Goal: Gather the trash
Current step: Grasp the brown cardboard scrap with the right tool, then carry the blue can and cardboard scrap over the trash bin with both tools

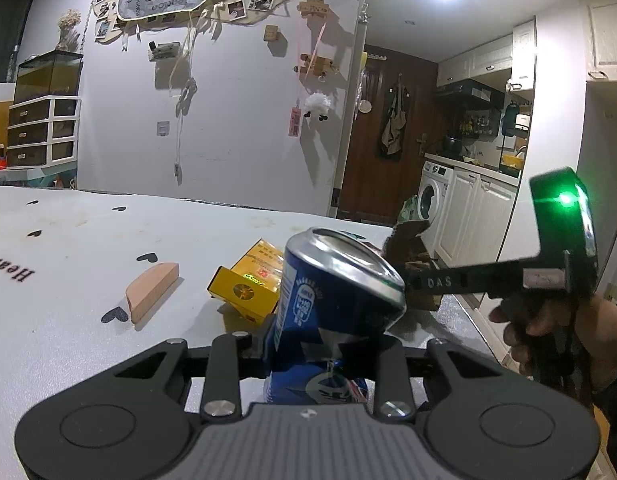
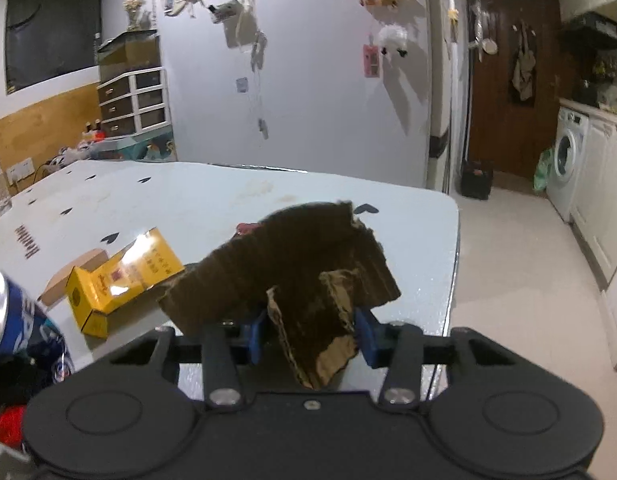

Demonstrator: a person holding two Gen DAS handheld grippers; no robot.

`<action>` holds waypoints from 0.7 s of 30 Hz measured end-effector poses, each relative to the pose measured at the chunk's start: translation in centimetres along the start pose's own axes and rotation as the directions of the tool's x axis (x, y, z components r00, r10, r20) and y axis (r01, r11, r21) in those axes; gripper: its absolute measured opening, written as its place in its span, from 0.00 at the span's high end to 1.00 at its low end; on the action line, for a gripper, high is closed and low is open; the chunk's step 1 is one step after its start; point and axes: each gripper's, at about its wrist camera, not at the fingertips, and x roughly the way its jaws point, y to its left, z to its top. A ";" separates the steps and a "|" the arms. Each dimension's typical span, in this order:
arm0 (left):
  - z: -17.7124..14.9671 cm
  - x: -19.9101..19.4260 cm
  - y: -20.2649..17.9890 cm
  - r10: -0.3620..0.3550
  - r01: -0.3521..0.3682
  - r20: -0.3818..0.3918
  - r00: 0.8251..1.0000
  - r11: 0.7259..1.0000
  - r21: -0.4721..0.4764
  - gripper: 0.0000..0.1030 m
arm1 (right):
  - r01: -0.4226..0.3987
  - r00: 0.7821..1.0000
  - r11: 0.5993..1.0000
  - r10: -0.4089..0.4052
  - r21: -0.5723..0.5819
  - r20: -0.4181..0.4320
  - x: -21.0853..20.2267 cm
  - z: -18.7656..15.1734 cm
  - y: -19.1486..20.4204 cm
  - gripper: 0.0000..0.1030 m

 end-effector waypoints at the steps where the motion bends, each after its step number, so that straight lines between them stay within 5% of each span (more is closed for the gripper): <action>1: 0.0 0.0 0.0 0.000 0.000 -0.001 1.000 1.000 -0.001 0.69 | 0.003 1.000 1.000 -0.003 -0.013 0.007 -0.3 -0.2 0.2 0.58; 21: -0.5 -1.7 -2.7 0.023 -0.023 -0.005 1.000 1.000 0.018 0.69 | -0.007 0.999 0.999 0.009 -0.034 0.053 -9.7 -3.1 0.8 0.61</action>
